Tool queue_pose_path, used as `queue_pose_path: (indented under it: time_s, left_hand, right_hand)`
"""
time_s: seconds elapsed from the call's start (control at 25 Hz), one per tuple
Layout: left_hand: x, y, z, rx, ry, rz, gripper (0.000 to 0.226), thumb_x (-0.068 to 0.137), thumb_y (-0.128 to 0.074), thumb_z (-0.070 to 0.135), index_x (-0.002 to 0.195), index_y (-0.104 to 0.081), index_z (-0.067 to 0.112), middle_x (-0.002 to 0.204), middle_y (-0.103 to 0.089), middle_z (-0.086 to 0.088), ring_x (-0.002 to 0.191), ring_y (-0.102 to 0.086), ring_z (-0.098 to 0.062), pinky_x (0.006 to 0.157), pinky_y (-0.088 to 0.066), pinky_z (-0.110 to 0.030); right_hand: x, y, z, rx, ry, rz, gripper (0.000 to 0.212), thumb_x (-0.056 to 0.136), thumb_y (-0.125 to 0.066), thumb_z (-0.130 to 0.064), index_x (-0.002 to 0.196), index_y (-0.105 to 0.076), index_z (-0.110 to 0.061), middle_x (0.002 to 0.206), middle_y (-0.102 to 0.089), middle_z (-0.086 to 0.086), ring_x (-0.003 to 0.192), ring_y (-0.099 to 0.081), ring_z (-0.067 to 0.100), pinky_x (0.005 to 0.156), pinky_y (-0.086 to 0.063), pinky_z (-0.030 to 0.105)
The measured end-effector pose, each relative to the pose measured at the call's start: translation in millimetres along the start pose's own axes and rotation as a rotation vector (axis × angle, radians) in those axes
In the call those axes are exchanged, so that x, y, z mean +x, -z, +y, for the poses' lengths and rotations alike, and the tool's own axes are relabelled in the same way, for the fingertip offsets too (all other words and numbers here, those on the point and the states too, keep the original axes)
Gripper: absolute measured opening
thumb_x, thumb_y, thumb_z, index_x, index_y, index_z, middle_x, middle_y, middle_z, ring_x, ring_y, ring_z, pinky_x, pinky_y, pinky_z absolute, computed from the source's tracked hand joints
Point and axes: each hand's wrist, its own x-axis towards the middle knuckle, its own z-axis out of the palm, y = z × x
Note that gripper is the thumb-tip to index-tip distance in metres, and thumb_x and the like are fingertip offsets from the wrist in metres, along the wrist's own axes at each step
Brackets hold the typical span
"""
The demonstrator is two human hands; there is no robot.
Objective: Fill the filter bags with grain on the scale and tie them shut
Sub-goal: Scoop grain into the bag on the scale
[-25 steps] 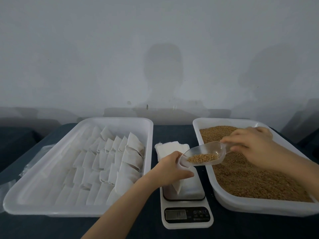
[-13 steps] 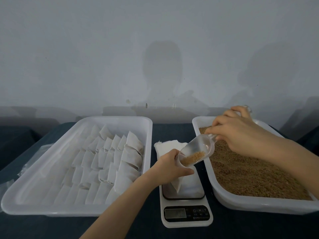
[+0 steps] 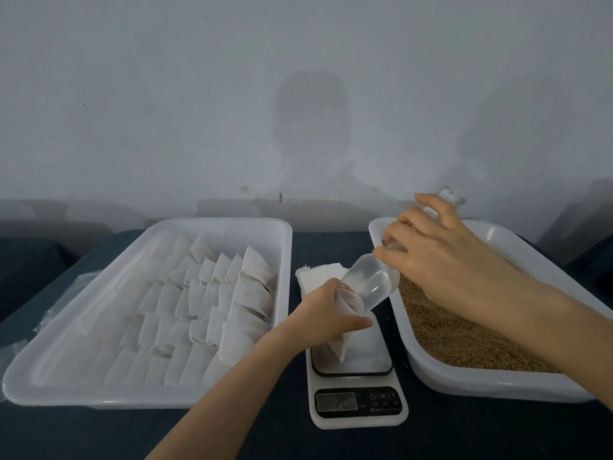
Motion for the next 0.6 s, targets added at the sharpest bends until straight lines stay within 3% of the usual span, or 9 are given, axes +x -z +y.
queue_pose_path:
  time_s: [0.44,0.52,0.6]
  left_hand:
    - [1,0,-3,0.019,0.004,0.002,0.056,0.075,-0.074,0.049,0.117,-0.042,0.031,0.108,-0.053,0.011,0.093,-0.054,-0.006,0.067,-0.043,-0.015]
    - [1,1,-3,0.012,-0.004,-0.002,0.054,0.076,-0.073,0.049,0.116,-0.042,0.031,0.105,-0.054,0.012,0.092,-0.055,-0.006,0.066,-0.042,-0.015]
    - [1,1,-3,0.005,-0.011,-0.004,0.052,0.077,-0.072,0.049,0.116,-0.042,0.03,0.106,-0.054,0.01,0.092,-0.055,-0.007,0.067,-0.043,-0.016]
  right_hand:
    - [-13,-7,7,0.067,-0.076,0.026,0.052,0.05,-0.06,0.012,0.094,-0.073,-0.014,0.088,-0.067,0.008,0.085,-0.062,0.033,0.095,-0.035,0.055]
    - [-22,-14,15,0.108,-0.165,-0.02,0.058,0.048,-0.071,0.014,0.097,-0.073,-0.018,0.09,-0.069,0.005,0.087,-0.063,0.031,0.096,-0.027,0.049]
    - [-36,-26,24,0.174,-0.333,-0.042,0.053,0.058,-0.077,0.007,0.102,-0.072,-0.022,0.095,-0.07,0.003,0.09,-0.062,0.029,0.092,-0.023,0.042]
